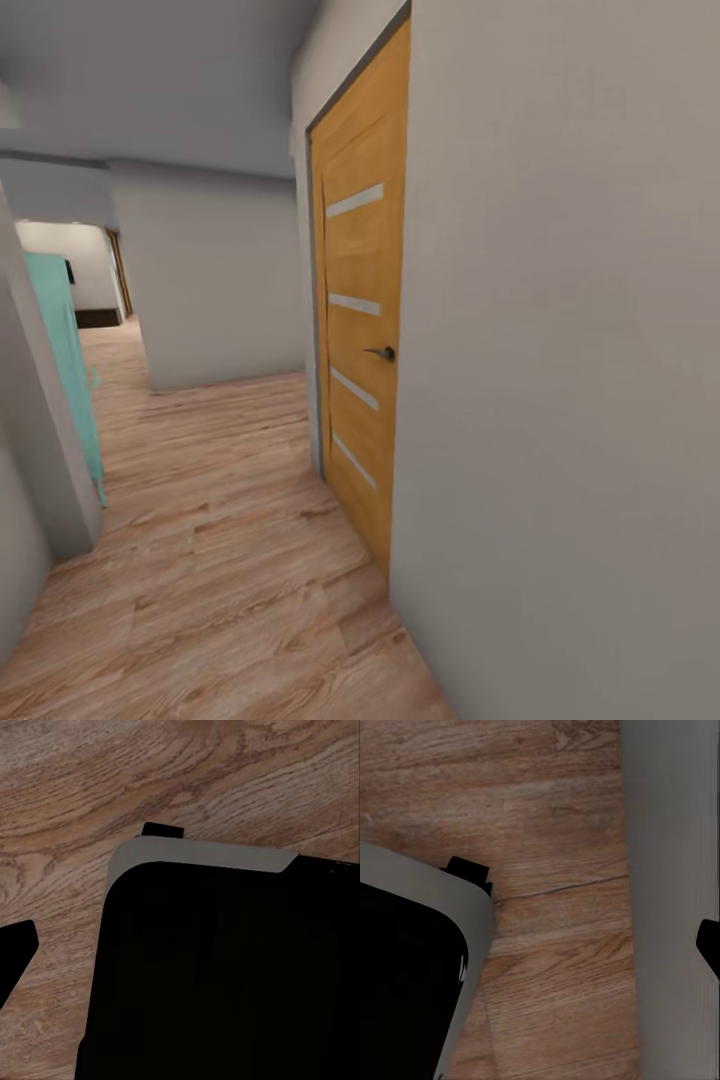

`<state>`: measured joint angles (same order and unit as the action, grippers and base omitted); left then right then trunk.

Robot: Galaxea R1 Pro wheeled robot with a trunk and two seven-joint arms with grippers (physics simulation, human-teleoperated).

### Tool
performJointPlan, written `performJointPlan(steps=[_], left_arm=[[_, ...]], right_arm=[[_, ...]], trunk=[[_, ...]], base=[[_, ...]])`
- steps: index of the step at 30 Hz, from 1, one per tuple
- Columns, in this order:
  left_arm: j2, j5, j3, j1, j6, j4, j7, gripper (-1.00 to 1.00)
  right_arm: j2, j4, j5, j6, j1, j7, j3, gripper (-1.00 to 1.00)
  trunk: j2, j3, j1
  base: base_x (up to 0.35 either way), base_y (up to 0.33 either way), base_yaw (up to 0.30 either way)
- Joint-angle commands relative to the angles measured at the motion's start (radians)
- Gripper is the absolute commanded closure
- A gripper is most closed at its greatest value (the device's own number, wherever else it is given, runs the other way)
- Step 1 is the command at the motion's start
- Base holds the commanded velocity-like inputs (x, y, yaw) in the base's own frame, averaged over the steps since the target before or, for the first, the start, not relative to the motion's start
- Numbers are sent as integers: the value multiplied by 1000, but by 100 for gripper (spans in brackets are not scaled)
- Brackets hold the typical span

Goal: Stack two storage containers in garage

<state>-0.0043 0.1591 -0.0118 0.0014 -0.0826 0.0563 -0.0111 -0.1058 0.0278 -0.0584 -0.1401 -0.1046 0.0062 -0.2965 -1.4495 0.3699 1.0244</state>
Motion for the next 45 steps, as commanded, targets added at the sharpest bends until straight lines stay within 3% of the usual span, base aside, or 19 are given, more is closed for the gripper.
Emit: performJointPlan(steps=[1,45], left_arm=[[0,7,0,0,-2,1,-1,-100],[0,7,0,0,-2,1,-1,-100]], right_arm=[[0,3,-6,-6,-1,0,0,-100],[0,3,-6,-6,-2,1,0,-100]], trunk=[[-1,1,1],[-1,1,1]], base=[[306,0,275],[301,0,275]])
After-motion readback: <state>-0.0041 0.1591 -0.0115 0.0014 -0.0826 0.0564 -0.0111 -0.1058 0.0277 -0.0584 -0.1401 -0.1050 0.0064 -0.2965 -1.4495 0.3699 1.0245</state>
